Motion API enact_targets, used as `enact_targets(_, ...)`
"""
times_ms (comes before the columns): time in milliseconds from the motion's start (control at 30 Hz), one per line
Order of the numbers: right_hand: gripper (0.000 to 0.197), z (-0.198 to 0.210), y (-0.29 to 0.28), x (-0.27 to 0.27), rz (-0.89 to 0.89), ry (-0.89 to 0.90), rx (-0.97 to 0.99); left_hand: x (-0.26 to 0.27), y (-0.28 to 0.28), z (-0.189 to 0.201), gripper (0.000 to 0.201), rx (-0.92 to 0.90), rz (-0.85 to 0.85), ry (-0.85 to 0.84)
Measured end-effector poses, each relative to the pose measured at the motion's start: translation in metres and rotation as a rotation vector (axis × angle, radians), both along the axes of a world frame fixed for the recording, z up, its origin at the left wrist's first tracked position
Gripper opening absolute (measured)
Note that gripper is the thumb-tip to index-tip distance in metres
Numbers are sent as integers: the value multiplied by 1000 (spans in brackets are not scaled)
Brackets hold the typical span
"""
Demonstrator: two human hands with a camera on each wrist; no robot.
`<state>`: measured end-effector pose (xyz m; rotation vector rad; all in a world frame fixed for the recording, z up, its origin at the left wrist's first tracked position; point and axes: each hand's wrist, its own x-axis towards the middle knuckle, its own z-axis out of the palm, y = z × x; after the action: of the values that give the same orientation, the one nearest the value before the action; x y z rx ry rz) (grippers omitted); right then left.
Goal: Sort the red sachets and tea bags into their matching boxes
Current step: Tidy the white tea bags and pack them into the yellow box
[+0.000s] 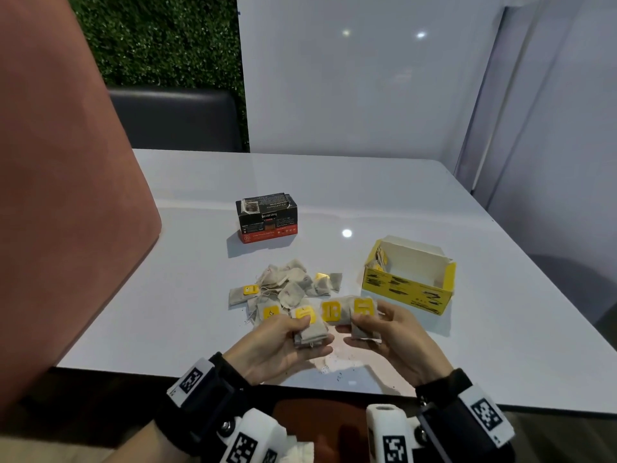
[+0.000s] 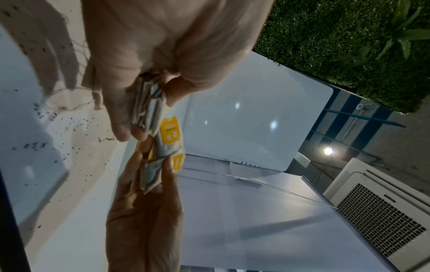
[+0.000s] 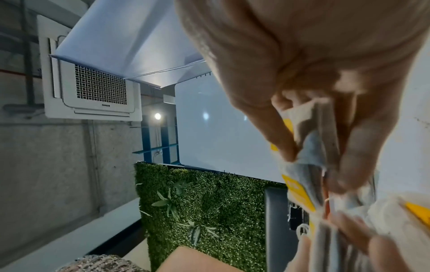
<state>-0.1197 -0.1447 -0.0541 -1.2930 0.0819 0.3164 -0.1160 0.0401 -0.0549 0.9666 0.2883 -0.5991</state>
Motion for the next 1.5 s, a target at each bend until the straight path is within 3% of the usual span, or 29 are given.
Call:
enact_targets(67,16,-1,2,2,-63,-33,-17,0,-1,-1,25,6,21,-11)
enact_targets(167,12,1,7,3,-117,-36,143,-1,-2,-2,22,31,3,-38)
enact_targets(300,15,3,13,2,-132,92,382,-2,-2,-6,20,34,-43,-75)
enact_targets(400,18,-1,21,-2,-116,183,434,-2,-3,-10,18,89,-67,-148)
enact_targets(533,12,-6,30,-6,-140,151,233,-3,-6,-11,18,164,-87,-190)
enact_targets(767,9,-11,41,-16,-252,38,157,-4,-6,-8,23,89,-59,-210)
enact_targets(900,17,-12,39,-19,-150,-8,81,-3,-1,-10,20,36,-10,-152)
enact_targets(1000,23,-11,34,-21,-80,-123,-106,-2,3,-11,10,-1,7,-120)
enact_targets(1100,17,-5,29,-23,-61,-253,-203,-2,2,-10,11,-31,-8,-91)
enact_targets(1200,14,1,29,-19,-22,-372,-358,-4,-5,-10,25,-67,-28,-53)
enact_targets(1300,16,3,32,-14,31,-436,-530,-5,-7,-6,15,-136,-58,34)
enact_targets(1433,21,19,22,-7,96,-477,-606,-5,0,1,48,-368,-177,176)
enact_targets(1500,24,33,15,-4,160,-572,-680,-4,5,1,55,-388,-209,193)
